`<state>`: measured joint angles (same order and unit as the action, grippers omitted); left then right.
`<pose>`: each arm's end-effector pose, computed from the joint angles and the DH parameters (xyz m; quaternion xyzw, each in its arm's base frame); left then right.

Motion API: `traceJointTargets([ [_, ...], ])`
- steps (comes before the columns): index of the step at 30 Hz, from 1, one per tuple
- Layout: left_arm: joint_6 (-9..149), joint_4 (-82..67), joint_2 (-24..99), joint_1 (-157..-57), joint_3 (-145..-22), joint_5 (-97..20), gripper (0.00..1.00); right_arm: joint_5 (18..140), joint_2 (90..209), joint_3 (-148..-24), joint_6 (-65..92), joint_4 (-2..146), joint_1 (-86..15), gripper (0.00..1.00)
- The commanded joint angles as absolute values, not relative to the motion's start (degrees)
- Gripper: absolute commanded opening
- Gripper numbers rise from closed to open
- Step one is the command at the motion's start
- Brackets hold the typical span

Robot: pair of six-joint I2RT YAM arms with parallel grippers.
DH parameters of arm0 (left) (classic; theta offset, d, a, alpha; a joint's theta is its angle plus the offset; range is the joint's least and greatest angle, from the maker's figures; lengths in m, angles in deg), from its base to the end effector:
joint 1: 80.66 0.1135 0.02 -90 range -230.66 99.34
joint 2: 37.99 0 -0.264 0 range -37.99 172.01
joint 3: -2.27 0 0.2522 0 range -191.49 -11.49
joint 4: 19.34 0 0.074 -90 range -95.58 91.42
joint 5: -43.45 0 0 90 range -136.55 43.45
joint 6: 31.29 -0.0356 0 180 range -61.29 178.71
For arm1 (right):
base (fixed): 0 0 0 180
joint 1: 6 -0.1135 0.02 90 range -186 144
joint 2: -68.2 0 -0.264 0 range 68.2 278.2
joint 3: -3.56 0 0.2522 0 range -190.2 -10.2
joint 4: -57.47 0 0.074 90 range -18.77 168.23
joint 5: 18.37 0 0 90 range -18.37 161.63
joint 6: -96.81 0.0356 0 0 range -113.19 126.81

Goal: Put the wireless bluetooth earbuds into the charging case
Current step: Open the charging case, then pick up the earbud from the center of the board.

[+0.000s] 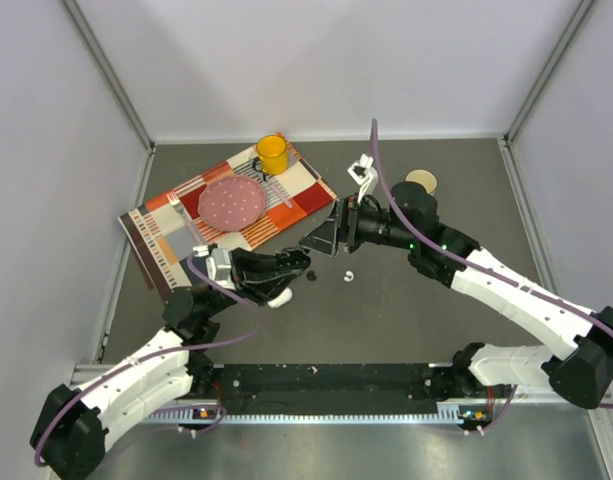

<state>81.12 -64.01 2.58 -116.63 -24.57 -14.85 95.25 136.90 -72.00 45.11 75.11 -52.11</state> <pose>0.1136 -0.1055 0.2790 0.2920 0.4428 -0.5257 0.6651 0.1833 0.2111 0.3696 -0.1815 0.7435 0.5360 0.3563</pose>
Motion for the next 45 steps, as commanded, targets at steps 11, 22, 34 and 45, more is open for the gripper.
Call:
traceJointTargets([
  [11,78.66,-60.87,-3.01,-116.87,-22.3,-18.96,0.0,86.41,131.13,-72.34,43.72,76.84,-45.65,0.87],
  [22,77.78,-55.94,-8.37,-116.87,-22.56,-20.71,0.0,89.29,135.51,-66.46,46.79,85.38,-33.25,0.72],
  [34,76.9,-51.2,-13.46,-116.87,-23.09,-22.56,0.0,90.01,154.65,-66.43,49.53,77.29,-45.27,0.5],
  [45,75.15,-43.03,-20.67,-116.87,-23.97,-24.41,0.0,86.05,167.6,-73.74,44.08,78.18,-51.0,0.33],
])
